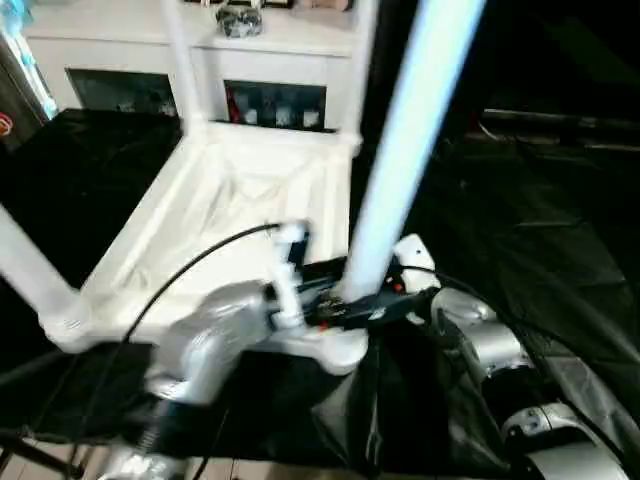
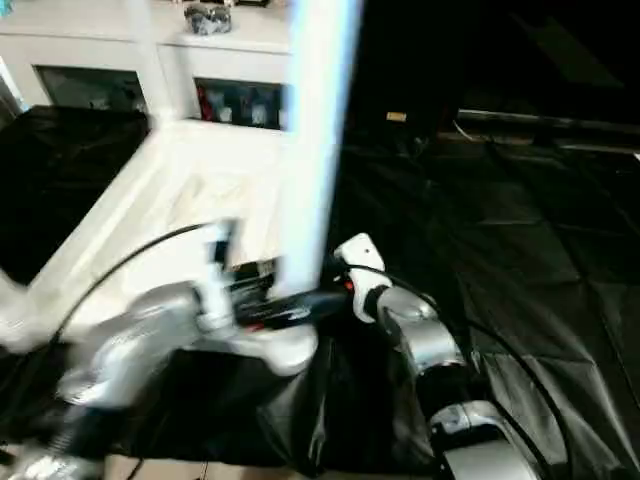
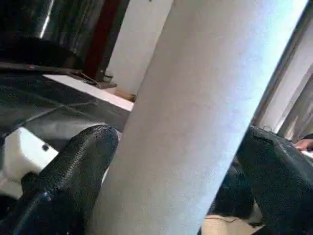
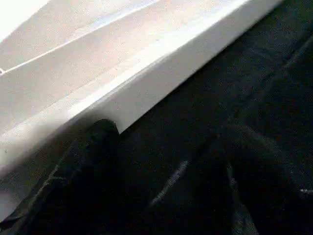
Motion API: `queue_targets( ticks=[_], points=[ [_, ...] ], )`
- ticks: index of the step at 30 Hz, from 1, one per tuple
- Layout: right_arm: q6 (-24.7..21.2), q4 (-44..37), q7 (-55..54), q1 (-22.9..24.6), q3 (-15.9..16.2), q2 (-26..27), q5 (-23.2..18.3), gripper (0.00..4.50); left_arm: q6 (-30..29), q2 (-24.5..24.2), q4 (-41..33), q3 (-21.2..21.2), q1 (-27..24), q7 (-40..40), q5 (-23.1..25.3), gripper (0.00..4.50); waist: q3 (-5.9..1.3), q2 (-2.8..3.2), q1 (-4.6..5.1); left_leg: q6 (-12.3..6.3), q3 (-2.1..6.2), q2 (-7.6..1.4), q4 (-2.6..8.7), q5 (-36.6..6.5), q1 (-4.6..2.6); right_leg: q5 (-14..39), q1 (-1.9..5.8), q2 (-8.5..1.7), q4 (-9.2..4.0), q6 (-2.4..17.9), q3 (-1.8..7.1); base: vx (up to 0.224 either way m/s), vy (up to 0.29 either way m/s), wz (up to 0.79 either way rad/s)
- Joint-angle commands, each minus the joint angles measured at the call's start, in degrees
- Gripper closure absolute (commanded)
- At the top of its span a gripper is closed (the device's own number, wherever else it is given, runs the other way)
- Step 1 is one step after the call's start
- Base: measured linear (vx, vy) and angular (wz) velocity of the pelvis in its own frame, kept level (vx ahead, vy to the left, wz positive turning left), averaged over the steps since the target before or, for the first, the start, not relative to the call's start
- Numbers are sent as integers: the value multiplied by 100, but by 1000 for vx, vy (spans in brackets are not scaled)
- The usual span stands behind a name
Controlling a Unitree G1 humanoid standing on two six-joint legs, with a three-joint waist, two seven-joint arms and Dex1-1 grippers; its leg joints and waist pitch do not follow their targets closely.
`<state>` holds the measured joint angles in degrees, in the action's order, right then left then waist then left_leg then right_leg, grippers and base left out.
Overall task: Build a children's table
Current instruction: Rotate table base
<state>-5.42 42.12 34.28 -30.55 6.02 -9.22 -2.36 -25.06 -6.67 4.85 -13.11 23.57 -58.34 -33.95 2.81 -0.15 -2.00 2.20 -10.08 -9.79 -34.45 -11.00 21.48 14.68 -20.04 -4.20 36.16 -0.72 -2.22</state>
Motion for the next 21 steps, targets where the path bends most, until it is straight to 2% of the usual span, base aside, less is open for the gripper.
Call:
queue_targets(
  ticks=[1, 3, 6, 10, 12, 14, 15, 16, 18, 19, 20, 21],
  points=[
    [177, -80, 223, 27, 151, 177, -136, 62, 334, 304, 309, -438, 230, 219, 440, 5, -348, 61, -59, -220, 112, -325, 396, -530, -80, -912, 213, -407, -343, 1734, 235, 0, 0, 0],
    [188, -106, 192, 71, 89, 137, -143, 62, 628, 516, 531, -492, 329, 497, 713, 5, -357, 66, -74, -290, 115, -339, 384, -473, -76, -1156, 225, -412, -334, 1767, 229, 0, 0, 0],
    [201, -143, 114, 133, -24, 68, -132, 62, 1139, 801, 972, -448, 538, 900, 1099, 5, -360, 55, -80, -333, 123, -344, 379, -576, -82, -1134, 240, -427, -344, 1813, 228, 0, 0, 0],
    [226, -208, -73, 247, -260, -153, -139, 62, 1648, 807, 1436, -319, 804, 1228, 1482, 5, -362, 60, -92, -439, 130, -346, 370, -535, -67, -1155, 243, -438, -336, 1837, 221, 0, 0, 0],
    [239, -246, -141, 309, -372, -277, -135, 62, 1842, 663, 1545, -300, 838, 1278, 1684, 5, -364, 69, -114, -483, 129, -350, 365, -514, -74, -1086, 234, -444, -348, 1807, 223, 0, 0, 0],
    [201, -372, -173, 399, -445, -376, -139, 62, 1850, 539, 1502, -238, 795, 1226, 1702, 5, -361, 49, -141, -491, 120, -358, 367, -515, -79, -1043, 225, -443, -347, 1822, 218, 0, 0, 0],
    [188, -417, -182, 428, -471, -410, -140, 62, 1843, 497, 1471, -217, 774, 1209, 1705, 5, -353, 58, -156, -493, 119, -359, 370, -511, -75, -1021, 221, -443, -340, 1823, 221, 0, 0, 0],
    [145, -536, -203, 502, -542, -486, -149, 62, 1799, 373, 1377, -213, 712, 1141, 1748, 5, -352, 31, -156, -486, 117, -359, 377, -539, -75, -965, 219, -434, -345, 1806, 220, 0, 0, 0],
    [77, -716, -213, 608, -628, -595, -171, 62, 1752, 160, 1233, -277, 612, 987, 1826, 5, -341, 24, -162, -477, 116, -361, 388, -598, -79, -832, 211, -437, -359, 1775, 220, 0, 0, 0],
    [-14, -964, -179, 752, -708, -741, -203, 62, 1484, -181, 908, -396, 436, 680, 1803, 5, -334, 36, -168, -444, 120, -367, 401, -645, -81, -675, 206, -436, -355, 1702, 223, 0, 0, 0],
    [-14, -964, -179, 752, -708, -741, -203, 62, 1484, -181, 908, -396, 436, 680, 1803, 5, -335, 49, -177, -432, 121, -371, 406, -661, -91, -623, 198, -435, -360, 1684, 221, 0, 0, 0],
    [-96, -1205, -119, 897, -754, -860, -236, 62, 1276, -442, 670, -468, 290, 446, 1750, 5, -327, 57, -170, -389, 113, -368, 407, -701, -96, -535, 179, -427, -366, 1693, 221, 0, 0, 0]
  ],
)
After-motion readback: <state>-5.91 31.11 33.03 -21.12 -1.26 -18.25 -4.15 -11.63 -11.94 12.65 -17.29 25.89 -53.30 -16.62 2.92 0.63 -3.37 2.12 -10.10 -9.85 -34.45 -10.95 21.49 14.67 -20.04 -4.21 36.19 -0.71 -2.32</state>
